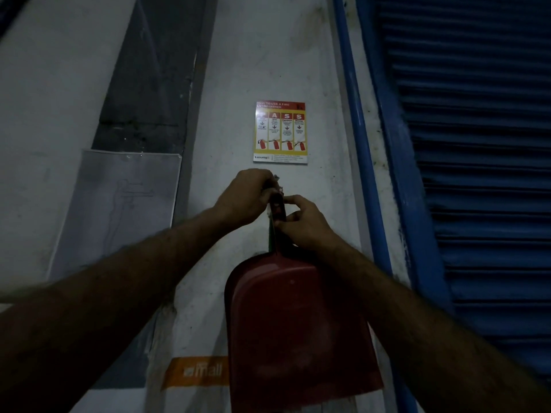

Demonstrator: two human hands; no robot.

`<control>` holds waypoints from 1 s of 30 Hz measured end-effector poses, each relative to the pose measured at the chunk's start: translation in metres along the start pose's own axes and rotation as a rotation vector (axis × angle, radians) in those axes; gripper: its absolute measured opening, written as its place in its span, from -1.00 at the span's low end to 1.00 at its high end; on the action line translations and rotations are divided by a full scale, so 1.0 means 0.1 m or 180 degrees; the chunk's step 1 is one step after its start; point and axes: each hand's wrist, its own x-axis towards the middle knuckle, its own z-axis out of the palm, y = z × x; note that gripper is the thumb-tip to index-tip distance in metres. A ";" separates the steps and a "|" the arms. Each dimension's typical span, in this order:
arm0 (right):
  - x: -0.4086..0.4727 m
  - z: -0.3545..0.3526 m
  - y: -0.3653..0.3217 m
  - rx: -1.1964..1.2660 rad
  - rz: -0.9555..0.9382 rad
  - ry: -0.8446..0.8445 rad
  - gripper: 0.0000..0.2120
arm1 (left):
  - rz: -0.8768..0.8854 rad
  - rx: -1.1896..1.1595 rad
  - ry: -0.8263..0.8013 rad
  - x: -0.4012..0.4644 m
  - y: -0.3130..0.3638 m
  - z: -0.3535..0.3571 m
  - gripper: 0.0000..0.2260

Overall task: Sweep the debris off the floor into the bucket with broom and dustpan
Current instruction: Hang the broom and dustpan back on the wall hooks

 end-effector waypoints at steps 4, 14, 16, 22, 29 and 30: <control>-0.02 0.02 0.00 0.0037 0.0080 -0.0047 -0.44 | -0.0516 -0.0215 -0.0099 0.06 0.01 0.02 -0.81; -0.14 0.08 -0.06 -0.0343 -0.0352 -0.0076 -0.21 | -0.1815 -0.1254 -0.0478 0.22 0.12 -0.10 -0.92; -0.15 0.09 -0.08 -0.0257 -0.0361 -0.0024 -0.25 | -0.1841 -0.1146 -0.0460 0.22 0.13 -0.08 -0.93; -0.10 0.14 -0.04 0.0194 -0.0492 0.0484 -0.64 | -0.2071 -0.1422 -0.0158 0.20 0.13 0.02 -0.96; 0.03 0.21 0.11 0.0225 -0.0675 0.0997 -0.68 | -0.2326 -0.1764 0.0056 0.20 0.12 0.09 -0.91; 0.07 0.20 0.12 0.0226 -0.0649 0.1045 -0.71 | -0.2304 -0.1773 0.0040 0.21 0.13 0.10 -0.93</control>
